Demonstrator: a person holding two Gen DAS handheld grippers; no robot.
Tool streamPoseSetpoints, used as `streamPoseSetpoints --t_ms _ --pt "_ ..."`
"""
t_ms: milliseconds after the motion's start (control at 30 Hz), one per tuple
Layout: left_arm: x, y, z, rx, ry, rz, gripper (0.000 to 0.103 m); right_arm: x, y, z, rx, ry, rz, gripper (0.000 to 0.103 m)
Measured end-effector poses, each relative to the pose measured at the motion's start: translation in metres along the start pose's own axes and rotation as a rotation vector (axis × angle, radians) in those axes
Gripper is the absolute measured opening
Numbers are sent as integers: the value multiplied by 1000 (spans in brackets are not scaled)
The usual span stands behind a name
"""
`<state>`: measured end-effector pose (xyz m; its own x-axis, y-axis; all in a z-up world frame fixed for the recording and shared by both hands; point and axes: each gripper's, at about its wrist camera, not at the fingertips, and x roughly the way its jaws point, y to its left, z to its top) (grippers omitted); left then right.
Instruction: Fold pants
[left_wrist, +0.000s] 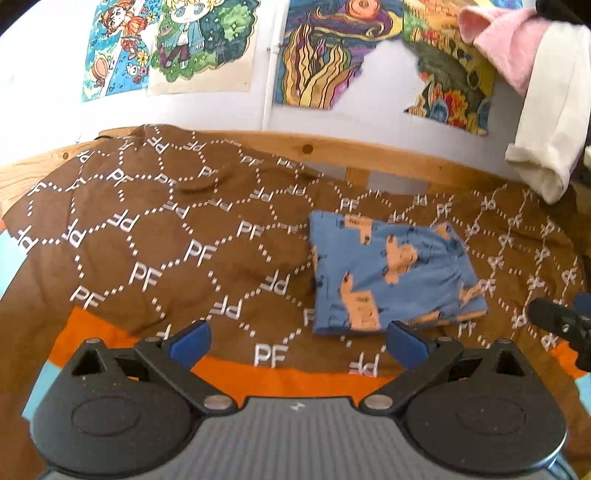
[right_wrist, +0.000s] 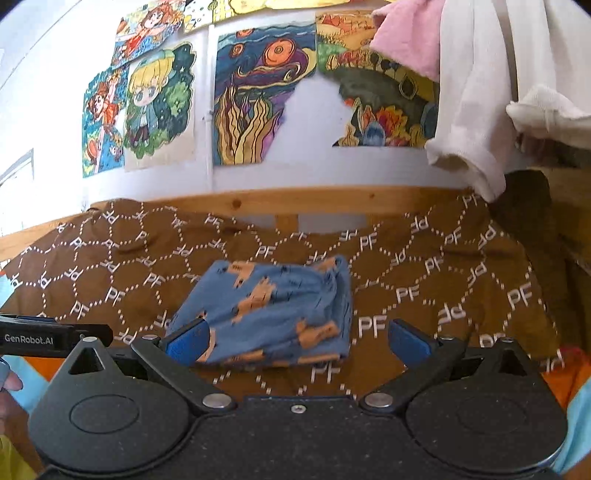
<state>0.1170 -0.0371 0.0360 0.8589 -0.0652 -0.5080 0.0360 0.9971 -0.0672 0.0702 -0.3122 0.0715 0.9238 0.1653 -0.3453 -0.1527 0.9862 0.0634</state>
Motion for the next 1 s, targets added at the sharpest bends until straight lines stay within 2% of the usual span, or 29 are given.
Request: streamPoseSetpoints --t_ms 167,333,533,700,1000 --pt "-3 2 -10 -11 4 -5 103 -9 6 -5 -11 40 -42 102" --pt "-9 -3 -19 30 6 -9 103 -20 8 -15 -9 46 -79 102" --pt "-13 -6 -30 83 32 -4 103 -16 12 -25 -14 104 -53 102" --pt "-9 -1 -34 72 60 2 103 -6 16 -31 3 151 -21 102" --pt "-6 6 -33 54 53 14 103 1 17 -40 29 193 0 102"
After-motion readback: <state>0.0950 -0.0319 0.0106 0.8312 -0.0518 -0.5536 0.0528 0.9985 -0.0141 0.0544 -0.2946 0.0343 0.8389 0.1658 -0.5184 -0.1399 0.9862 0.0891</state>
